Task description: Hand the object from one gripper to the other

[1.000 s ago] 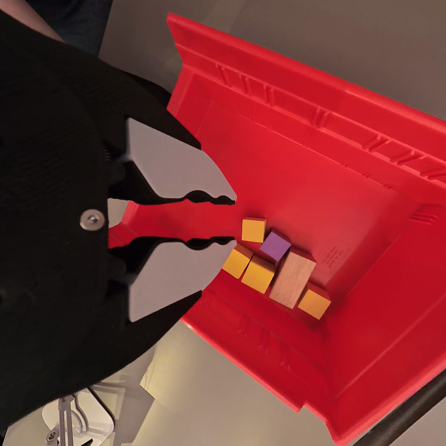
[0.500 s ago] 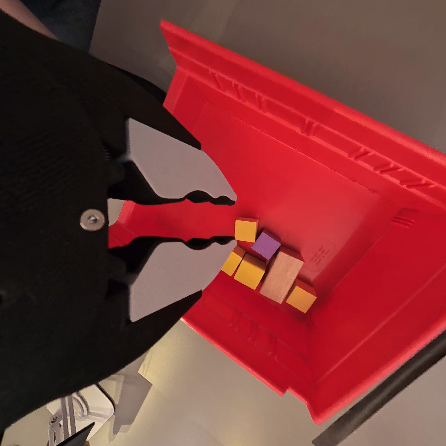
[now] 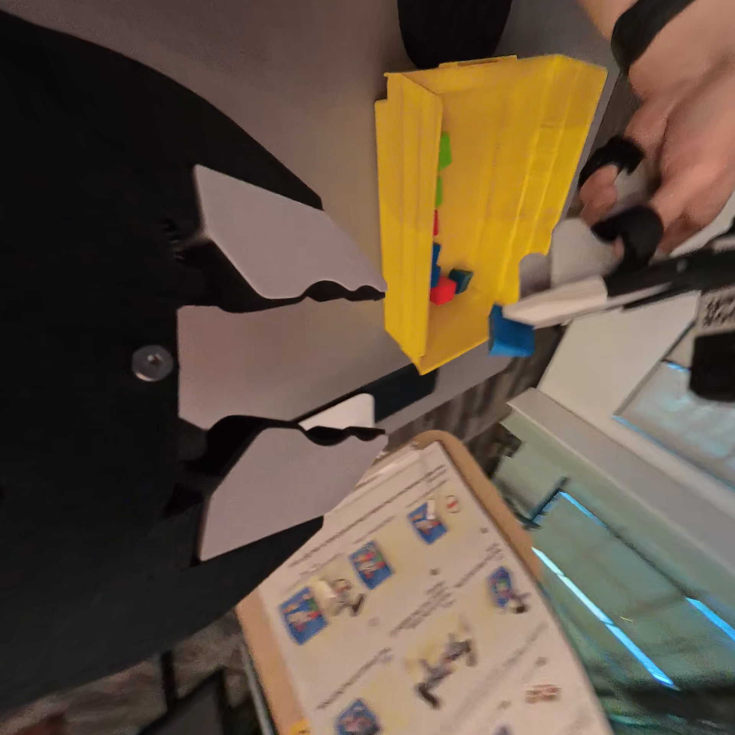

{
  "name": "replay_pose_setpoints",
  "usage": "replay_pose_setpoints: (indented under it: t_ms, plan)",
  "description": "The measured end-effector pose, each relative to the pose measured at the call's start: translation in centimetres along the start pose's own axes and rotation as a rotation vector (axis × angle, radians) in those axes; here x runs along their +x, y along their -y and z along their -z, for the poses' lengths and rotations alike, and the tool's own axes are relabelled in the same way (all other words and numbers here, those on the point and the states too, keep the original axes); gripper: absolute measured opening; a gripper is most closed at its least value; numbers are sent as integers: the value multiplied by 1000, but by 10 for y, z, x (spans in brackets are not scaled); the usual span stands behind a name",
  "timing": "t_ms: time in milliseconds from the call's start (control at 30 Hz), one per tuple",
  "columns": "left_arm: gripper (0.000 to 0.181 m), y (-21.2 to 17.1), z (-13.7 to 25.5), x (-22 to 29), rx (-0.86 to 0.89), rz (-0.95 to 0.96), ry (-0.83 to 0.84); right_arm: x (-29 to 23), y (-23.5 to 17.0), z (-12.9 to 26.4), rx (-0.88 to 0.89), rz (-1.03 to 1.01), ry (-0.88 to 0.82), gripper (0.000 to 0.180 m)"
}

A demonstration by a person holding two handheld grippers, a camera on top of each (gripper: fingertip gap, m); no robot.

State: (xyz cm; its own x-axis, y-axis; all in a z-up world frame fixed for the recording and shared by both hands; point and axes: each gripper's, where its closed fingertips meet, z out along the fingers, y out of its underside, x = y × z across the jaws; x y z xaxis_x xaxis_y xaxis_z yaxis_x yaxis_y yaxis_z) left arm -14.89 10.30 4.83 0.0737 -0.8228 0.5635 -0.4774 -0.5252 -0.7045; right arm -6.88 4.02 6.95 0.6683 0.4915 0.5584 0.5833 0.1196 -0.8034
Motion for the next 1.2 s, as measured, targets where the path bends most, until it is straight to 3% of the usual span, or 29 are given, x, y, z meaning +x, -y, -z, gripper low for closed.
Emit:
replay_pose_setpoints:
  t_ms: [133, 333, 400, 600, 767, 1033, 1200]
  plan:
    - [25, 9, -17, 48, 35, -23, -229, -21, 19, -21, 137, 120, -125, 64]
    - [25, 0, -39, 93, -30, -37, -427, -10, 36, -8, 255, 141, -323, 60]
    - [25, -3, -43, 106, -45, -37, -487, -12, 38, -6, 271, 146, -301, 54]
    - [25, -7, -48, 115, -67, -59, -506, -16, 47, 5, 347, 216, -329, 38]
    - [25, -9, -46, 118, -74, -80, -513, -18, 50, 7, 351, 225, -320, 37]
    - [27, 13, -21, 115, 79, -254, -387, 0, 47, 20, 196, 168, -177, 35]
    - [31, 34, 9, 103, 232, -411, -151, 68, -28, 70, -210, -160, -162, 35]
